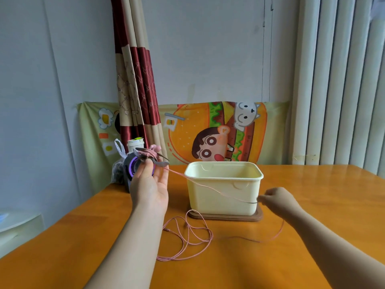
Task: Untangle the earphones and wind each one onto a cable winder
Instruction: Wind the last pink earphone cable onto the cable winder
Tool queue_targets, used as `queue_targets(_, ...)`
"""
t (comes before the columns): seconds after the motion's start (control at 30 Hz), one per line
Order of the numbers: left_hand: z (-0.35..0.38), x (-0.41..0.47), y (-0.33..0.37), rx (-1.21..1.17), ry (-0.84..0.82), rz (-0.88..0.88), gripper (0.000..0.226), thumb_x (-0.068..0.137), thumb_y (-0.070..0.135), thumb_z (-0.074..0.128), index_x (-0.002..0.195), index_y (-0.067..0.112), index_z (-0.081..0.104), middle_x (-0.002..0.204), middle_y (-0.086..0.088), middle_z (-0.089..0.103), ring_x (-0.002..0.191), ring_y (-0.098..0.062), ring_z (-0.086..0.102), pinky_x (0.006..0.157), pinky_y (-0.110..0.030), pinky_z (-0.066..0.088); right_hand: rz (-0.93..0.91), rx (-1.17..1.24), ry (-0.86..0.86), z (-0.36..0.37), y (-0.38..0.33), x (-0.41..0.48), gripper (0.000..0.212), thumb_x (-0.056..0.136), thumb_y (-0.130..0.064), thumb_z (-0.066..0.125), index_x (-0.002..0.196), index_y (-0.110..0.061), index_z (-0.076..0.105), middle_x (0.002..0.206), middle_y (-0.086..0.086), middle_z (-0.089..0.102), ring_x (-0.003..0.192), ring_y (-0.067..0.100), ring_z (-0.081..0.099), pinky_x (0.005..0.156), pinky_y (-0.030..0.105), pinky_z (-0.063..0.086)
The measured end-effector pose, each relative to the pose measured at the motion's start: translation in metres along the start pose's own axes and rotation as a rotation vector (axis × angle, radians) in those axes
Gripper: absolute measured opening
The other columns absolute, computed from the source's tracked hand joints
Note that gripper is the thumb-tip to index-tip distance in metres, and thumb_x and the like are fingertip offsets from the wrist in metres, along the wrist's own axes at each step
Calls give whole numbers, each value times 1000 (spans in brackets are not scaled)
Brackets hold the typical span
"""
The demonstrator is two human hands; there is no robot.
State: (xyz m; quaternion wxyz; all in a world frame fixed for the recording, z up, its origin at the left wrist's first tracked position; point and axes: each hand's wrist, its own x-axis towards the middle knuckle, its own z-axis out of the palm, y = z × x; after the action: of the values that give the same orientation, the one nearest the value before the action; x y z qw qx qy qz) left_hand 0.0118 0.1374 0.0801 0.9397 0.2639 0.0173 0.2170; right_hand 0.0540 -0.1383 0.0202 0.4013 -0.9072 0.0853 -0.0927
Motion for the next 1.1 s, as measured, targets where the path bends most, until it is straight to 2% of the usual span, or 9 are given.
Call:
queue_targets(0.13, 10, -9, 2, 44, -85, 80, 16, 100, 11, 50, 100, 13, 65, 101, -3, 71, 96, -15, 68, 68, -25, 56, -36, -323, 68, 8, 1, -2, 23, 89, -33, 60, 75, -16, 67, 79, 4, 69, 74, 19, 64, 61, 28, 52)
queue_targets(0.27, 22, -23, -7, 147, -222, 123, 21, 100, 6, 46, 99, 14, 66, 92, 1, 75, 99, -15, 69, 81, -30, 56, -310, -381, 197, 15, -28, -13, 26, 92, -34, 57, 115, -24, 65, 121, 0, 60, 113, 20, 50, 93, 35, 49)
queue_targets(0.37, 29, -31, -13, 204, -258, 124, 17, 99, 4, 47, 100, 9, 63, 90, -2, 74, 91, -15, 69, 87, -35, 55, -501, -6, 171, 12, -66, -34, 26, 96, -26, 52, 120, -22, 62, 122, -1, 61, 114, 16, 53, 95, 31, 46)
queue_targets(0.53, 30, -36, -18, 250, -262, 101, 23, 98, 4, 49, 119, -1, 58, 114, -15, 67, 106, -24, 65, 79, -31, 56, -426, 744, -487, 1, -121, -81, 22, 97, -20, 49, 118, -18, 56, 103, 8, 69, 102, 22, 65, 97, 36, 49)
queue_targets(0.63, 29, -38, -16, 244, -270, 77, 28, 98, 4, 49, 124, -2, 55, 124, -18, 63, 113, -26, 63, 82, -32, 55, -402, 670, -530, 1, -130, -91, 22, 92, -11, 59, 113, -15, 56, 84, 8, 63, 70, 16, 61, 72, 29, 54)
queue_targets(0.7, 28, -39, -13, 247, -291, 72, 25, 98, 5, 49, 121, -1, 57, 121, -17, 65, 114, -27, 63, 81, -33, 56, -453, 516, -388, 0, -130, -91, 10, 93, -16, 58, 101, -11, 62, 66, -1, 53, 54, 9, 44, 54, 22, 41)
queue_targets(0.8, 27, -41, -7, 235, -304, 67, 14, 97, 5, 50, 102, 7, 63, 97, -8, 71, 95, -19, 68, 80, -35, 56, -637, 181, -107, -8, -127, -88, 21, 94, -27, 57, 73, -23, 62, 57, -10, 46, 47, 3, 37, 48, 16, 29)
queue_targets(0.93, 30, -44, -4, 232, -329, 30, 17, 98, 7, 49, 91, 13, 64, 70, 3, 72, 76, -13, 70, 80, -35, 55, -769, 75, 4, -20, -127, -91, 17, 93, -28, 58, 87, -16, 69, 64, -10, 53, 52, -2, 46, 49, 14, 35)
queue_targets(1.1, 25, -44, -4, 412, -335, 57, 18, 97, 11, 53, 108, 8, 67, 99, -4, 75, 93, -16, 71, 84, -34, 55, -868, -30, -38, -38, -133, -103, 10, 90, -26, 62, 86, -20, 69, 70, -12, 59, 60, 1, 50, 53, 17, 40)
